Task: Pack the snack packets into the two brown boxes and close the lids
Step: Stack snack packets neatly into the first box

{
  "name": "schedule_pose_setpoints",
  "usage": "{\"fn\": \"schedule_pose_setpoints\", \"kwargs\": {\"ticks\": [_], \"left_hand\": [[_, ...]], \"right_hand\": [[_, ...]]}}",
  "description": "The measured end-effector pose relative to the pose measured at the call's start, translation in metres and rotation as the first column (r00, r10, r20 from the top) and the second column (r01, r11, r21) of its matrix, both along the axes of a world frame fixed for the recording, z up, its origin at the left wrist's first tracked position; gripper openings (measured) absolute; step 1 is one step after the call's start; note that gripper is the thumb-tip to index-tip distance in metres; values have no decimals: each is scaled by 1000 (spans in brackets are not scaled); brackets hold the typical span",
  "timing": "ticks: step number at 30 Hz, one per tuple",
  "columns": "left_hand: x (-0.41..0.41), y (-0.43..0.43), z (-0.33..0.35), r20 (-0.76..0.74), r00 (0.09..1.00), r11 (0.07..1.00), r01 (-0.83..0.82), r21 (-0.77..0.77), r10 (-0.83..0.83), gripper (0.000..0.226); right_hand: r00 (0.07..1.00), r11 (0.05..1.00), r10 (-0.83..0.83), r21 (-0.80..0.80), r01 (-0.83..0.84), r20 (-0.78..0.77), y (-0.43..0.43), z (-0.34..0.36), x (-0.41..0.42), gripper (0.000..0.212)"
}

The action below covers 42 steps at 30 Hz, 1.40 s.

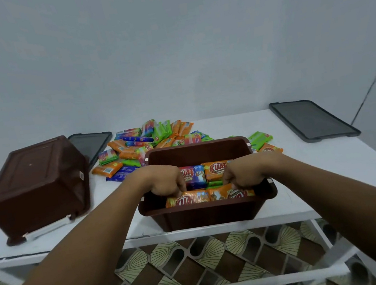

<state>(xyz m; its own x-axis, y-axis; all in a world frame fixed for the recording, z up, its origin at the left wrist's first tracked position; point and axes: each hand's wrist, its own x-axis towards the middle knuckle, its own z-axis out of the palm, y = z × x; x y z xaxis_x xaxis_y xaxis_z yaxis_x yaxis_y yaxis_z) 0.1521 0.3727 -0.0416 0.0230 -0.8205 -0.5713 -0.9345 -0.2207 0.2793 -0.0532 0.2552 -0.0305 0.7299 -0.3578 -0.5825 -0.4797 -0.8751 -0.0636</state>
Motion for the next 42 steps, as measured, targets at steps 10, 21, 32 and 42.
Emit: {"fn": "schedule_pose_setpoints", "kwargs": {"ticks": [10, 21, 32, 42], "left_hand": [[-12, -5, -8, 97, 993, 990, 57, 129, -70, 43], [-15, -10, -16, 56, 993, 979, 88, 183, -100, 46], [-8, -28, 19, -70, 998, 997, -8, -79, 2, 18], [-4, -81, 26, -232, 963, 640, -265, -721, 138, 12]], "right_hand": [[997, 1000, -21, 22, 22, -77, 3, -20, 10, 35], [995, 1000, 4, 17, -2, -97, -4, -35, 17, 34], [991, 980, -40, 197, 15, 125, -22, -12, 17, 34], [644, 879, -405, 470, 79, 649, -83, 10, 13, 5]]}}
